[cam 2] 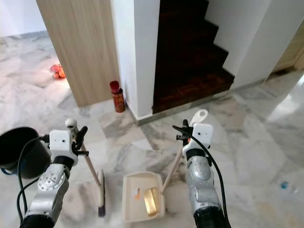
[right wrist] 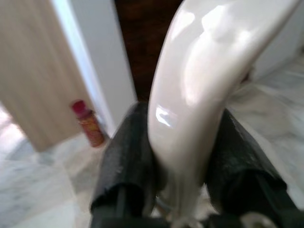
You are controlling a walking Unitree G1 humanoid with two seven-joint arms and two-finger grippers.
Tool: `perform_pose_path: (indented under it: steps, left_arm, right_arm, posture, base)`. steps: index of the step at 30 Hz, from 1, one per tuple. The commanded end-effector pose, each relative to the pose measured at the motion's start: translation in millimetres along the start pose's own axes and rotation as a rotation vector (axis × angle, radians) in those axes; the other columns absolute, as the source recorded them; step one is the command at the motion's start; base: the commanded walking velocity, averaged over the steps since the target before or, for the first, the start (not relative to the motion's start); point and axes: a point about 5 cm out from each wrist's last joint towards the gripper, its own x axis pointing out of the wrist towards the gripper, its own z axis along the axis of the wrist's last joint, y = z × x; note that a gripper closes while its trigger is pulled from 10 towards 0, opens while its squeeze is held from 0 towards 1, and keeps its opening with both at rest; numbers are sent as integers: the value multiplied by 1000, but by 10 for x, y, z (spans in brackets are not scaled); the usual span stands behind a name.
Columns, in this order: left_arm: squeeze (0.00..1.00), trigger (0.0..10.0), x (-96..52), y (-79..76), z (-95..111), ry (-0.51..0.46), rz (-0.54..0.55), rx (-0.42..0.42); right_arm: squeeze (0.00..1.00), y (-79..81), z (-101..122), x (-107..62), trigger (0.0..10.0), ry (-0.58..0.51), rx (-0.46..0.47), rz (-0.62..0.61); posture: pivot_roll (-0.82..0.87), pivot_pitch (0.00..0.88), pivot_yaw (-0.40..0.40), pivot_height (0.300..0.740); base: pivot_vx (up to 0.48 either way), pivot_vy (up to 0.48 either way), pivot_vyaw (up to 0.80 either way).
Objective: Sweep floor
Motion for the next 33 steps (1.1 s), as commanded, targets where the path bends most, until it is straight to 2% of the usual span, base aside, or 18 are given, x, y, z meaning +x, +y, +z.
perform_pose_path:
  steps: [1, 9, 15, 24, 33]
  left_arm:
    - [0, 10000, 48, 7, 115, -51, -9, 4]
    - [0, 10000, 57, 15, 122, -52, -13, 7]
    - [0, 10000, 59, 16, 122, -49, -13, 7]
    - [0, 10000, 54, 23, 115, -44, -12, 9]
    - [0, 10000, 57, 26, 120, -45, -12, 9]
  right_arm:
    - [0, 21, 129, 55, 10000, -54, -9, 9]
    - [0, 54, 133, 67, 10000, -56, -19, 22]
    - [0, 57, 127, 61, 10000, -55, -17, 23]
    - [0, 47, 116, 57, 10000, -50, -19, 19]
    - [0, 63, 120, 63, 10000, -53, -17, 24]
  posture:
    - [109, 0, -2, 740]
    - [111, 0, 0, 740]
    - [112, 0, 1, 740]
    - [114, 0, 2, 740]
    - [116, 0, 4, 740]
  base:
    - [0, 416, 0]
    - [0, 414, 0]
    - [0, 415, 470]
    - [0, 415, 0]
    - [0, 413, 535]
